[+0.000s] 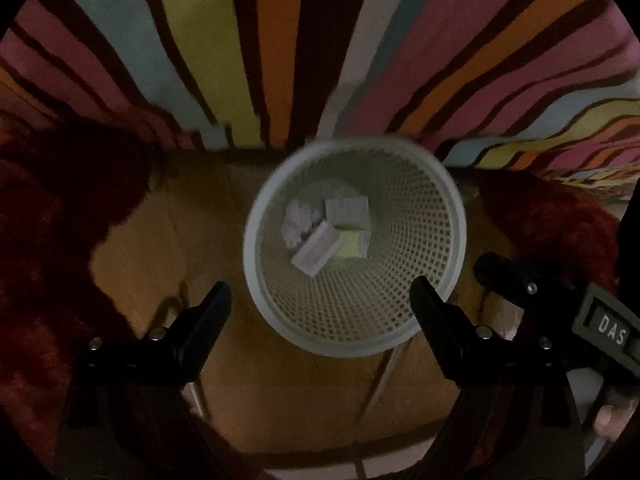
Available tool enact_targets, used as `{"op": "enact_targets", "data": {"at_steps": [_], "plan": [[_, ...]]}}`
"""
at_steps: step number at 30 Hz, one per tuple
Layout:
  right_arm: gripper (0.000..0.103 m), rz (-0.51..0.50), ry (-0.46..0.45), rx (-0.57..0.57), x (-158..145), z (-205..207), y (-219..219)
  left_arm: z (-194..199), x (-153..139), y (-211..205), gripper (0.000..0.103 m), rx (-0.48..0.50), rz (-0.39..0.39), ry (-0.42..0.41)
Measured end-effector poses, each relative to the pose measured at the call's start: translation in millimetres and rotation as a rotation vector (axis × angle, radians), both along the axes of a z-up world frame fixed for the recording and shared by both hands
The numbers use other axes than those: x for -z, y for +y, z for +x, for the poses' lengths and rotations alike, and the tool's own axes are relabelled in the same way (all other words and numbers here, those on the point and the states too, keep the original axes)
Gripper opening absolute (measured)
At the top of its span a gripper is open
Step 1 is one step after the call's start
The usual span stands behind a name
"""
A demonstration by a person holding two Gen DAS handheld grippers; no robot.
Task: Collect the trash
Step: 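Raise both tools back toward the remaining trash on the bed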
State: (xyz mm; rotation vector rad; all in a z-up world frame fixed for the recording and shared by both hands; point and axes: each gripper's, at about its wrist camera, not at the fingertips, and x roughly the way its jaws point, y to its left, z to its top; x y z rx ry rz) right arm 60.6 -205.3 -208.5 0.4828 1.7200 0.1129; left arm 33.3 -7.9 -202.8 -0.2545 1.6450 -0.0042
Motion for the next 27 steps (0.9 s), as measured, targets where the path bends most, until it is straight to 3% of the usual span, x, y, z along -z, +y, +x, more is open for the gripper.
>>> {"op": "enact_targets", "data": {"at_steps": [7,14,19,27], "plan": [[0.092,-0.058,-0.318,-0.096,-94,14,-1,2,-67,-5,0.088,0.096,0.122,-0.251],[0.092,-0.147,-0.658,-0.080,-173,36,-17,21,-127,1,0.088,0.124,0.179,-0.458],[0.092,-0.204,-0.781,-0.061,-192,56,-30,44,-163,15,0.088,0.092,0.206,-0.565],[0.092,-0.306,-0.880,-0.072,-202,96,-48,96,-192,41,0.088,0.015,0.183,-0.611]]}}
